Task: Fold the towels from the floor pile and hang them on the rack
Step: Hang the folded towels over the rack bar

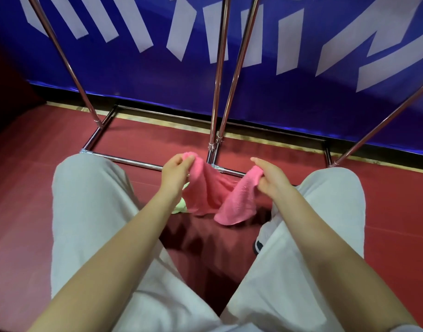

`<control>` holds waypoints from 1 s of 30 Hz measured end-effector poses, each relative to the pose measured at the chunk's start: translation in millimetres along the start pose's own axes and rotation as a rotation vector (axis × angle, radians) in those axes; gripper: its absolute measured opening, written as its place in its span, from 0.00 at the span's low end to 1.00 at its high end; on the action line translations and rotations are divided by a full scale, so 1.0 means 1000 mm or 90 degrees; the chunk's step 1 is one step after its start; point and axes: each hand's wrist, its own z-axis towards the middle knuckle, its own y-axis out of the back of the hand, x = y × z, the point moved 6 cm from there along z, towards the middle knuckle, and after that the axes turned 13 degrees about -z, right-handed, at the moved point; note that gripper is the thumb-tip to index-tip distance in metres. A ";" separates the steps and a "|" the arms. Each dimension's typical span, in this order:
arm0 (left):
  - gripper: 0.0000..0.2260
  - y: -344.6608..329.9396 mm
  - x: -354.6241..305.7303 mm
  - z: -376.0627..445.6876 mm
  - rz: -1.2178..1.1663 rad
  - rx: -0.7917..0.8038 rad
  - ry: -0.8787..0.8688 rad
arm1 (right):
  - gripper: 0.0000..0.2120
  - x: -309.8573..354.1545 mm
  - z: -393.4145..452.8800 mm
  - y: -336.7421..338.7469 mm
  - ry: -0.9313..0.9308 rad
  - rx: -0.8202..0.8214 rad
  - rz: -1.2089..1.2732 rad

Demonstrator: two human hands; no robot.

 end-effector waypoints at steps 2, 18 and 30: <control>0.07 -0.016 -0.001 -0.009 0.033 0.036 -0.049 | 0.07 0.004 -0.015 -0.015 0.040 0.057 0.040; 0.08 -0.044 0.009 -0.038 -0.130 0.029 -0.029 | 0.09 0.012 -0.073 -0.071 0.308 0.181 -0.241; 0.11 -0.051 0.008 -0.042 -0.155 0.050 -0.026 | 0.06 0.019 -0.072 -0.070 0.397 0.135 -0.340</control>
